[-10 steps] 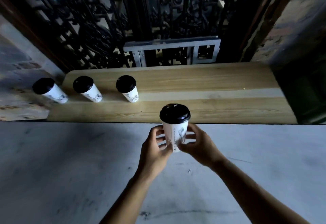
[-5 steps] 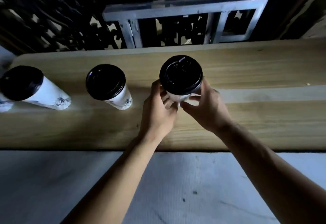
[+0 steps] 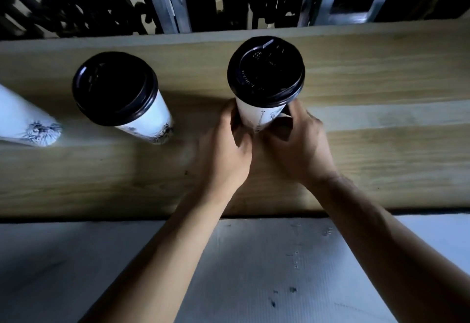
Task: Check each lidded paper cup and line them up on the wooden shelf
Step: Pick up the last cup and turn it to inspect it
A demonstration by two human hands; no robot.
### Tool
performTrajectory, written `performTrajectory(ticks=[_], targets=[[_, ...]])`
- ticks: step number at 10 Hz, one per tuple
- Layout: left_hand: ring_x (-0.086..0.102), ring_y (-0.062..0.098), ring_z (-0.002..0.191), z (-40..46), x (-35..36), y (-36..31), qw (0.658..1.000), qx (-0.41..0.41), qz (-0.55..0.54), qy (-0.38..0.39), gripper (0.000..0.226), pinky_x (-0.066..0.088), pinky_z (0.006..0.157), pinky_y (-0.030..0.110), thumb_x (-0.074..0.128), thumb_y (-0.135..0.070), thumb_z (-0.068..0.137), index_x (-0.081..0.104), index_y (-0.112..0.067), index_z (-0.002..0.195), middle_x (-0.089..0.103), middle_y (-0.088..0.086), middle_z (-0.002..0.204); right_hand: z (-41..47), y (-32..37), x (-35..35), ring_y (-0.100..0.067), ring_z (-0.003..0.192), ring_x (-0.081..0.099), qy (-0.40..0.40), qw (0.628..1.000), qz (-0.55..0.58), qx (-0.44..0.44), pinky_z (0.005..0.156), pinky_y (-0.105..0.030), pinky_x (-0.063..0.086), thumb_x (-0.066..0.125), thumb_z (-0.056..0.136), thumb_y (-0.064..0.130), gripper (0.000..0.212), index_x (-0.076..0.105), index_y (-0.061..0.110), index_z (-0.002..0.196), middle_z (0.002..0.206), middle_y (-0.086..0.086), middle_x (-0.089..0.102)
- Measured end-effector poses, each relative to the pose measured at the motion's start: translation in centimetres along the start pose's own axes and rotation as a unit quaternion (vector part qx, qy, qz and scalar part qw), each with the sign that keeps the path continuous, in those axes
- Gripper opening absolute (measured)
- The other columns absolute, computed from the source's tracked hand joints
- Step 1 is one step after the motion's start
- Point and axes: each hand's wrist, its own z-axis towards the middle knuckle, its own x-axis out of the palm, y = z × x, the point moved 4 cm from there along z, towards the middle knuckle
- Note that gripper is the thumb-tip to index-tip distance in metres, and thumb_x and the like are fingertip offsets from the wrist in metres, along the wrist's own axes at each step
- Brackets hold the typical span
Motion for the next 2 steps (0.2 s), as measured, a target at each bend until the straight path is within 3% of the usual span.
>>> performTrajectory(ticks=[2], targets=[[0.067,0.020,0.124,-0.64,-0.47,-0.65,1.000,0.000,0.018,-0.021,0.069,0.055,0.102,0.047,0.060,-0.005,0.079,0.047,-0.025,0.145,0.068,0.005,0.137,-0.37,0.53,-0.08,-0.004,0.101,0.069,0.002,0.999,0.020,0.037,0.076,0.003,0.043,0.081,0.079,0.014,0.055,0.063,0.014,0.131,0.112,0.001,0.080]])
